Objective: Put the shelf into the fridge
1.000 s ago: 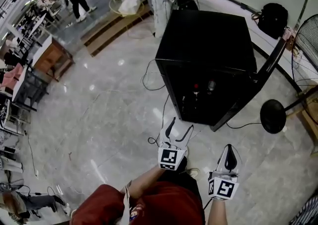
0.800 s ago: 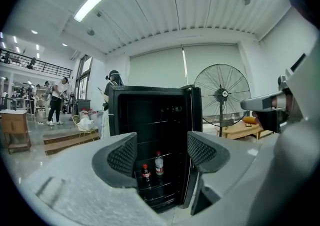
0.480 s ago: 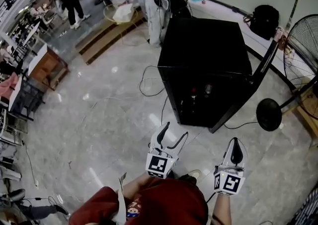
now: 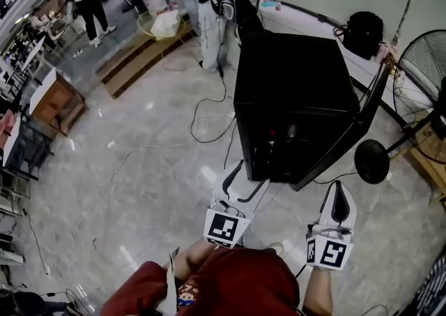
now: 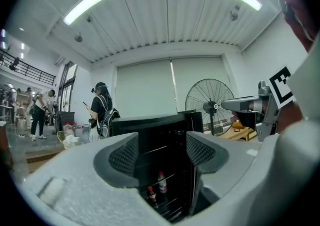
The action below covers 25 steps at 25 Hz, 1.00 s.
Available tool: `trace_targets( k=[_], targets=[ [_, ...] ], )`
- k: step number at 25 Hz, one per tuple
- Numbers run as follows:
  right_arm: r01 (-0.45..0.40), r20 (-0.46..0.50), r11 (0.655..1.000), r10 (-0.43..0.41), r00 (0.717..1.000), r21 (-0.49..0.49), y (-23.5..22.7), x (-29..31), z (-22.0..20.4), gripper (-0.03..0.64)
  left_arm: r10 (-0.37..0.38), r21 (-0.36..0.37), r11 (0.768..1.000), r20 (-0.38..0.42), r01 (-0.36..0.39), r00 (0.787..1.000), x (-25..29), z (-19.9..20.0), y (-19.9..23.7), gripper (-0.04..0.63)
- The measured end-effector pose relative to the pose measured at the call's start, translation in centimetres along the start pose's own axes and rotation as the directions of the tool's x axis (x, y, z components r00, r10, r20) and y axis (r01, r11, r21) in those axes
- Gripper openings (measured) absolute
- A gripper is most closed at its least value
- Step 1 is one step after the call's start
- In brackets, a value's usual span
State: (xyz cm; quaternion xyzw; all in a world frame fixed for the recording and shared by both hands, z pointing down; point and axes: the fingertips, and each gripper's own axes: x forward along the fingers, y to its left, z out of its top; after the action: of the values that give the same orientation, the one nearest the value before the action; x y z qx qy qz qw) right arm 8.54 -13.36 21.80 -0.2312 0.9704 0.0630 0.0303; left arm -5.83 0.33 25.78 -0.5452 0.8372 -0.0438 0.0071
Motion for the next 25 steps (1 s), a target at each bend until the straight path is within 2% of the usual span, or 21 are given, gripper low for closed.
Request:
trace_targets(
  k=[5, 9, 12, 17, 19, 25],
  targets=[
    [0.014, 0.041, 1.0, -0.014, 0.999, -0.013, 0.7, 0.6, 2.2, 0.002, 0.025, -0.005, 1.0, 0.074, -0.025, 0.997, 0.0, 3.3, 1.7, 0.304],
    [0.017, 0.043, 1.0, -0.016, 0.999, -0.012, 1.2, 0.7, 2.7, 0.002, 0.03, -0.009, 1.0, 0.132, -0.029, 0.991, -0.7, 5.0, 2.2, 0.211],
    [0.019, 0.038, 1.0, -0.019, 0.999, -0.014, 1.4, 0.7, 2.8, 0.002, 0.031, -0.001, 1.0, 0.127, -0.032, 0.991, -1.0, 4.9, 2.3, 0.161],
    [0.021, 0.033, 1.0, -0.021, 0.999, -0.01, 1.6, 0.6, 2.8, 0.002, 0.031, -0.029, 0.999, 0.139, -0.028, 0.99, -1.4, 4.6, 2.2, 0.067],
    [0.014, 0.03, 1.0, -0.013, 0.999, -0.013, 1.7, 0.6, 2.7, 0.001, 0.027, -0.025, 0.999, 0.136, -0.024, 0.99, -1.4, 4.5, 2.1, 0.006],
    [-0.016, 0.005, 0.999, 0.016, 1.0, -0.033, 2.2, 0.5, 1.9, 0.0, 0.046, -0.024, 0.999, 0.125, -0.044, 0.991, -1.0, 4.5, 2.0, 0.006]
  ],
)
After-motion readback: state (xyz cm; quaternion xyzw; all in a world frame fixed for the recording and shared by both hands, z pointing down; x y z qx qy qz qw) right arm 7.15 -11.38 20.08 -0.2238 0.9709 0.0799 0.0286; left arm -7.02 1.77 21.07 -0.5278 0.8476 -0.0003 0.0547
